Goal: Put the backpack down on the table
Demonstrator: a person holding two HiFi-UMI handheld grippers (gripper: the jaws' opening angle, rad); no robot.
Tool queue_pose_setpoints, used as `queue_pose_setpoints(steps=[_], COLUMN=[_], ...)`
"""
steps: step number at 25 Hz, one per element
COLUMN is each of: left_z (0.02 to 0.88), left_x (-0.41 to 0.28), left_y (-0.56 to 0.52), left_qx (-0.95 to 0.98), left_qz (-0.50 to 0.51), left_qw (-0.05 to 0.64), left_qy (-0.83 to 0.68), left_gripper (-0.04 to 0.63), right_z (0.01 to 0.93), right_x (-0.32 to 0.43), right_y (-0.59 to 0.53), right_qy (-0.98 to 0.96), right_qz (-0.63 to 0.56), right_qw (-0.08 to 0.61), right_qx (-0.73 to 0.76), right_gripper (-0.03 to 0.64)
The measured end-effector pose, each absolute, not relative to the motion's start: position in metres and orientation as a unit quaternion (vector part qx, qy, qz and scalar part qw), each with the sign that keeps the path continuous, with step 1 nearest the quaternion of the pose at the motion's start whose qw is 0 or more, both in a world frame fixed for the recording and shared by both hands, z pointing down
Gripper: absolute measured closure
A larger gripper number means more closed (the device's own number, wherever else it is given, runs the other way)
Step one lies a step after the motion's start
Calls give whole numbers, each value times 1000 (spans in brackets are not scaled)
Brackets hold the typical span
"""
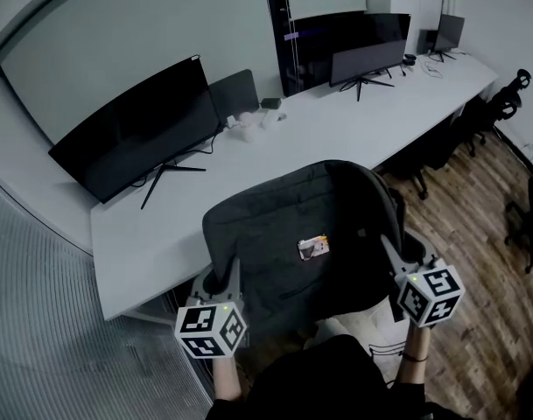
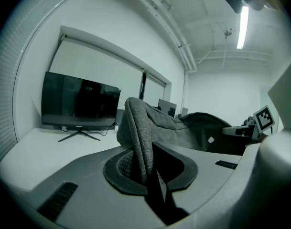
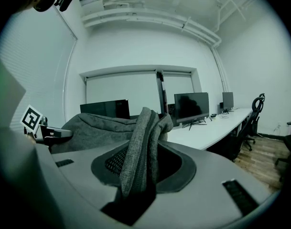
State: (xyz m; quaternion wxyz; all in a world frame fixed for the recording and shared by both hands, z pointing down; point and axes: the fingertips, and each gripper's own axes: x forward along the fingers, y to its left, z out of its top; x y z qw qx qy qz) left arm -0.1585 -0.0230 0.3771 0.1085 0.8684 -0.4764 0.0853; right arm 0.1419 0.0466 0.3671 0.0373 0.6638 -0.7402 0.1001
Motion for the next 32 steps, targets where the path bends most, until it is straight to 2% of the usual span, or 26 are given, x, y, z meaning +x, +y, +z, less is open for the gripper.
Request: queue_pose_setpoints(steps=[22, 32], left_z=[369, 346], left_x=[-95, -90], left_y=[-158, -199], left_qx=[842, 822], left_qz=[81, 56], left_qw=[135, 120], left_qy=[-516, -555], left_gripper=[541, 541], right_z=[353, 330], right_x=[211, 220], right_y=[-124, -194], right_qy=[-777, -811], right_qz=[111, 89], right_qw=[47, 27], right_qx=[618, 578], right_gripper=[495, 495])
